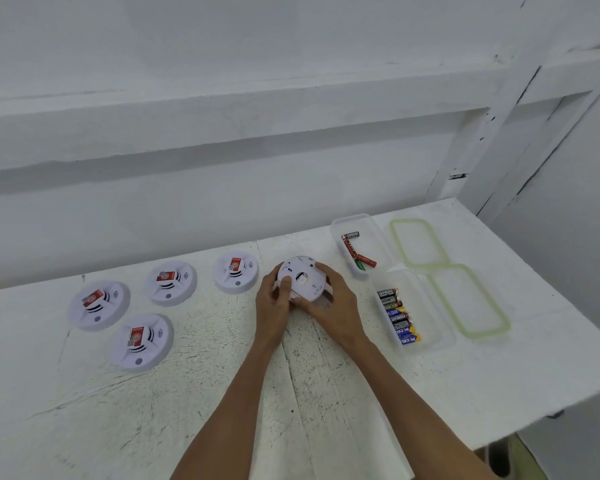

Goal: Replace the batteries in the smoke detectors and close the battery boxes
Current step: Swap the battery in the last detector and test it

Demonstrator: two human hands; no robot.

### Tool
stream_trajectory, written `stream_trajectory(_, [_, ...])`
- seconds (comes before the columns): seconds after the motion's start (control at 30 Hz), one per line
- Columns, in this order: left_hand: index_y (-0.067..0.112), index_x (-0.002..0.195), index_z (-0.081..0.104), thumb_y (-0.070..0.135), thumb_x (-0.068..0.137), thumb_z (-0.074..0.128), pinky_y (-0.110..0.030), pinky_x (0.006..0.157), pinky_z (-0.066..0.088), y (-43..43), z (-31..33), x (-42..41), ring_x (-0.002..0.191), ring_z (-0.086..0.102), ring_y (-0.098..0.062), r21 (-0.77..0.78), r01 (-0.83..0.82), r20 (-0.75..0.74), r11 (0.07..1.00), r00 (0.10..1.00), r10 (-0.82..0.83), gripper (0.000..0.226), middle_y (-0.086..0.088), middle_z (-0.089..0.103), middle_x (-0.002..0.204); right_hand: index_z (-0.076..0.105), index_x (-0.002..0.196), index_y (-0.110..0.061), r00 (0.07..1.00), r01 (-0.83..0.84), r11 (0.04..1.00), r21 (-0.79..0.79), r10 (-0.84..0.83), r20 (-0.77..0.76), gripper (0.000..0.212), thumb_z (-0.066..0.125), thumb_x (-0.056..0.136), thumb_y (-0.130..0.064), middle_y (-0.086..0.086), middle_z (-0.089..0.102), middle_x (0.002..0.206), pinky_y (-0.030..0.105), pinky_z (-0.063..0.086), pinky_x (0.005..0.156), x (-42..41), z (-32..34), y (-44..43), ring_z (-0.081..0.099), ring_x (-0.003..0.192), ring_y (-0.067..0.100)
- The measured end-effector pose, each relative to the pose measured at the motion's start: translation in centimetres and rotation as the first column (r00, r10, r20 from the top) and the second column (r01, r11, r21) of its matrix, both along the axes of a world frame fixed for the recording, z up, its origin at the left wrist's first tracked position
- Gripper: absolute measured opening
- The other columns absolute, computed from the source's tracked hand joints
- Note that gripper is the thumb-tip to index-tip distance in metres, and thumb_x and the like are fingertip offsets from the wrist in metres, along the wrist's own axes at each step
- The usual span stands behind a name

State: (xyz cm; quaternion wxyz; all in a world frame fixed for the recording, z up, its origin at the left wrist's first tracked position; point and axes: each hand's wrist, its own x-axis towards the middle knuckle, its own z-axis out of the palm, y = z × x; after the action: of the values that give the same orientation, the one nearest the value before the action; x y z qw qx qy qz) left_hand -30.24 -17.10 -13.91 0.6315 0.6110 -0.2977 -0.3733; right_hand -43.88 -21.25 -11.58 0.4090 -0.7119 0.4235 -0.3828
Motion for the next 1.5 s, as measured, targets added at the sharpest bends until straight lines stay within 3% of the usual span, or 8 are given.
stream_trajectory(0.27, [0.023, 0.142, 0.058, 0.037, 0.105, 0.058, -0.045, 0.094, 0.062, 0.0, 0.2, 0.0, 0.12, 0.067, -0.015, 0.009, -0.003, 0.013, 1.0, 1.0, 0.003, 0.039, 0.002, 0.068, 0.133, 0.048, 0.132, -0.024, 0.999, -0.004, 0.998, 0.062, 0.002, 0.034, 0.07, 0.085, 0.074, -0.036, -0.004, 0.059, 0.135, 0.014, 0.055, 0.081, -0.4, -0.6, 0.3, 0.059, 0.111, -0.009])
stream_trajectory(0.4, [0.019, 0.137, 0.06, 0.035, 0.105, 0.058, -0.033, 0.083, 0.064, 0.1, 0.8, -0.1, 0.115, 0.069, -0.016, -0.001, -0.008, -0.005, 1.0, 1.0, 0.008, 0.036, 0.0, 0.07, 0.127, 0.049, 0.128, -0.023, 1.0, 0.003, 0.998, 0.063, -0.004, 0.029, 0.067, 0.085, 0.074, -0.039, -0.004, 0.062, 0.13, 0.015, 0.056, 0.078, -0.6, -0.8, 0.3, 0.06, 0.105, -0.012])
stream_trajectory(0.6, [0.021, 0.137, 0.063, 0.037, 0.11, 0.048, -0.037, 0.091, 0.061, 0.2, 1.0, -0.2, 0.121, 0.067, -0.016, -0.039, -0.002, -0.106, 0.999, 0.994, -0.002, 0.035, 0.004, 0.071, 0.129, 0.045, 0.137, -0.023, 0.998, -0.033, 0.999, 0.002, 0.032, 0.048, 0.07, 0.08, 0.079, -0.04, -0.005, 0.058, 0.134, 0.015, 0.053, 0.087, -0.5, -0.8, 0.5, 0.059, 0.114, -0.002])
stream_trajectory(0.73, [0.013, 0.15, 0.052, 0.016, 0.108, 0.036, -0.043, 0.099, 0.057, 0.2, 0.8, 0.0, 0.13, 0.062, -0.023, -0.068, 0.024, -0.215, 0.997, 0.976, -0.038, 0.045, -0.005, 0.064, 0.143, 0.043, 0.144, -0.024, 0.998, -0.055, 0.997, -0.053, 0.055, 0.003, 0.064, 0.073, 0.087, -0.024, -0.009, 0.054, 0.141, 0.022, 0.053, 0.095, -0.4, -1.4, 0.3, 0.056, 0.122, 0.002])
stream_trajectory(0.93, [0.02, 0.138, 0.064, 0.006, 0.094, 0.042, -0.036, 0.08, 0.058, 0.4, 0.6, 0.0, 0.094, 0.066, -0.025, -0.049, 0.049, 0.001, 0.998, 0.999, -0.049, 0.051, -0.014, 0.072, 0.114, 0.059, 0.123, -0.017, 0.998, 0.069, 0.992, -0.103, -0.069, 0.01, 0.03, 0.061, 0.097, -0.033, -0.005, 0.064, 0.118, 0.021, 0.056, 0.081, -0.4, -1.1, 0.2, 0.061, 0.104, -0.001])
stream_trajectory(1.1, [0.027, 0.136, 0.065, 0.01, 0.099, 0.064, -0.03, 0.098, 0.055, 0.5, 0.7, -0.5, 0.111, 0.066, -0.005, -0.037, 0.069, 0.145, 0.997, 0.987, -0.063, 0.041, 0.002, 0.066, 0.128, 0.058, 0.114, -0.015, 0.986, 0.16, 0.986, 0.055, -0.162, 0.046, 0.031, 0.047, 0.101, -0.041, -0.006, 0.072, 0.083, 0.021, 0.052, 0.054, -0.7, -0.8, 0.3, 0.067, 0.066, 0.006])
stream_trajectory(1.27, [0.023, 0.145, 0.059, 0.009, 0.099, 0.067, -0.02, 0.098, 0.054, 0.8, 1.3, -0.7, 0.123, 0.065, -0.004, -0.052, 0.156, 0.191, 0.986, 0.971, -0.143, 0.049, 0.015, 0.07, 0.132, 0.057, 0.108, -0.016, 0.987, 0.162, 0.982, 0.096, -0.163, 0.008, 0.036, 0.034, 0.105, -0.042, 0.002, 0.068, 0.066, 0.026, 0.052, 0.053, -0.6, -1.0, -0.1, 0.065, 0.057, 0.013])
stream_trajectory(1.5, [0.028, 0.153, 0.046, 0.017, 0.092, 0.077, -0.029, 0.09, 0.06, 0.5, 0.7, -0.9, 0.112, 0.07, -0.01, -0.011, 0.198, 0.322, 0.98, 0.929, -0.184, 0.07, 0.004, 0.068, 0.136, 0.056, 0.105, -0.011, 0.983, 0.158, 0.96, 0.23, -0.176, 0.059, 0.035, 0.034, 0.106, -0.038, 0.008, 0.067, 0.063, 0.032, 0.051, 0.053, -0.7, -0.6, -0.5, 0.064, 0.056, 0.019])
